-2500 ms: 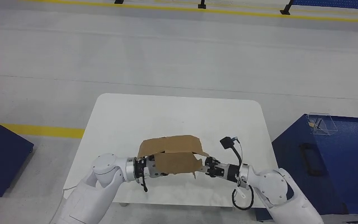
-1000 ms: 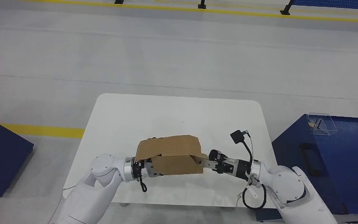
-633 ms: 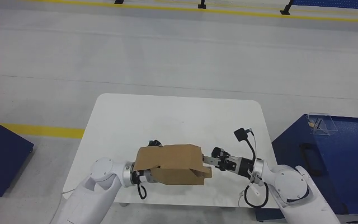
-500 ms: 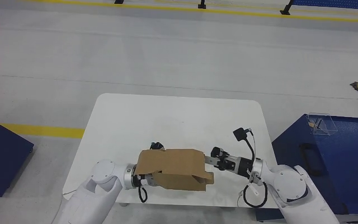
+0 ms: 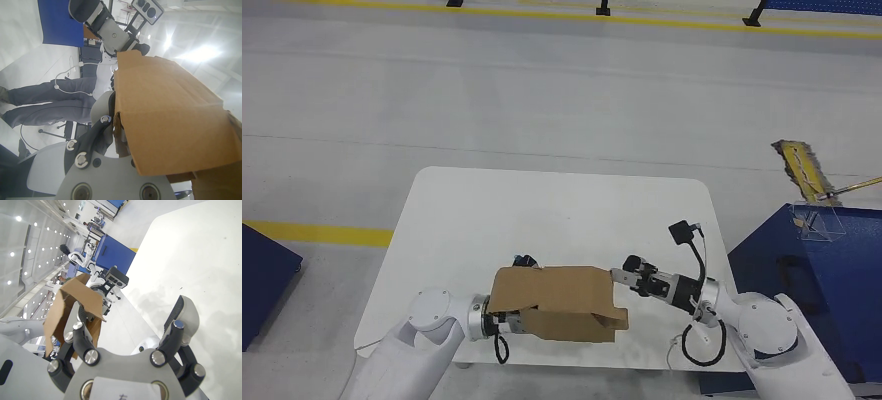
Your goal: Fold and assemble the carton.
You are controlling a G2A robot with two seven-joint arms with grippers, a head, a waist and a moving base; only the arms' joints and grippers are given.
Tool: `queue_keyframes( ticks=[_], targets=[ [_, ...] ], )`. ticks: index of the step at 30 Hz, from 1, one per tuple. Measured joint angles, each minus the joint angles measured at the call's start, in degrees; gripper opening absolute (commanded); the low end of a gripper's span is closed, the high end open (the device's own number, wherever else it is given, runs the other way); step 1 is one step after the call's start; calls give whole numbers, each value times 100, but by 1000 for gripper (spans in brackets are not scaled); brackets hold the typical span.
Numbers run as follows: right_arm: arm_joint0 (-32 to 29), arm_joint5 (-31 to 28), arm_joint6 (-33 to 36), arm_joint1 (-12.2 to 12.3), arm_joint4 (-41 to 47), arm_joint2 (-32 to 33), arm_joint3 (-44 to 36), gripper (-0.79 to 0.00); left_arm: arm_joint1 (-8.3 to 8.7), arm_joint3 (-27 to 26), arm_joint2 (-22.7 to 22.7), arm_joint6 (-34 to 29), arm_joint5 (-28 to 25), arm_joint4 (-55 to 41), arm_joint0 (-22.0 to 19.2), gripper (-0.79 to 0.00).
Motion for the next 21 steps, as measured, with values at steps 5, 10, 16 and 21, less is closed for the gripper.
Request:
queue_keyframes(
  ticks=[5, 10, 16, 21],
  targets=[
    [-301, -227, 104, 22, 269, 231, -330, 0, 3, -68, 35, 248, 158, 75, 40, -785],
    [-367, -146, 103, 24, -173, 54, -404, 0, 0, -86, 92, 294, 142, 118, 42, -785],
    [-290, -68, -48, -11, -459, -311, -267, 0, 5, -133, 118, 336, 65, 179, 72, -785],
    [-232, -87, -118, -30, -465, -448, -195, 0, 7, -120, 127, 371, 1, 178, 90, -785]
  ],
)
